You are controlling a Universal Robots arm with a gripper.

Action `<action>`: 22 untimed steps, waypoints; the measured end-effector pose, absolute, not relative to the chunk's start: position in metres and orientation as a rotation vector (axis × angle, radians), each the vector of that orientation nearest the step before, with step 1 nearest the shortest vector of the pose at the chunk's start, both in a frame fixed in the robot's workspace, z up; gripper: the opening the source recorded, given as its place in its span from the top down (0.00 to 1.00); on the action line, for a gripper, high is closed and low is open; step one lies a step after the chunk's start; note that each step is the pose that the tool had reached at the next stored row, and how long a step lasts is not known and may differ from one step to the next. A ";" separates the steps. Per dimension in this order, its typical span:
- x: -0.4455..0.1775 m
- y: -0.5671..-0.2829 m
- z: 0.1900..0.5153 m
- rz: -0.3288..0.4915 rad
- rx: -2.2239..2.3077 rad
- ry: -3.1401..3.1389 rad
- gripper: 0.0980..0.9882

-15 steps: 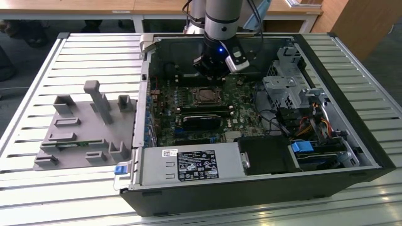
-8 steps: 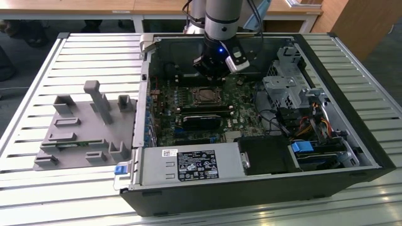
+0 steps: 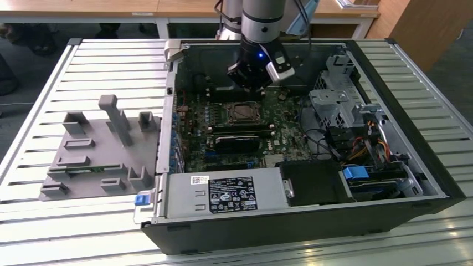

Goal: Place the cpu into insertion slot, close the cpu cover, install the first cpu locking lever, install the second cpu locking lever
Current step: 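Install the second cpu locking lever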

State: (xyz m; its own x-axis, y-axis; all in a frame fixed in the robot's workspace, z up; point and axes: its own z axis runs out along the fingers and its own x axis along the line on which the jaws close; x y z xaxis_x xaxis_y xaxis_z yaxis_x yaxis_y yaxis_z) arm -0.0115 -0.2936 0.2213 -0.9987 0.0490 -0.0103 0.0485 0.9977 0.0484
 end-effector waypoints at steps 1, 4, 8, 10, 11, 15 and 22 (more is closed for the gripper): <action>-0.012 -0.294 0.224 0.075 0.077 3.128 0.99; -0.012 -0.294 0.230 0.072 0.081 3.128 0.99; -0.012 -0.294 0.233 0.065 0.086 3.128 0.99; -0.012 -0.295 0.233 0.064 0.088 3.128 0.99; -0.012 -0.296 0.233 0.064 0.089 3.128 0.99; -0.012 -0.297 0.233 0.064 0.090 3.128 0.99; -0.012 -0.298 0.233 0.063 0.092 3.128 0.99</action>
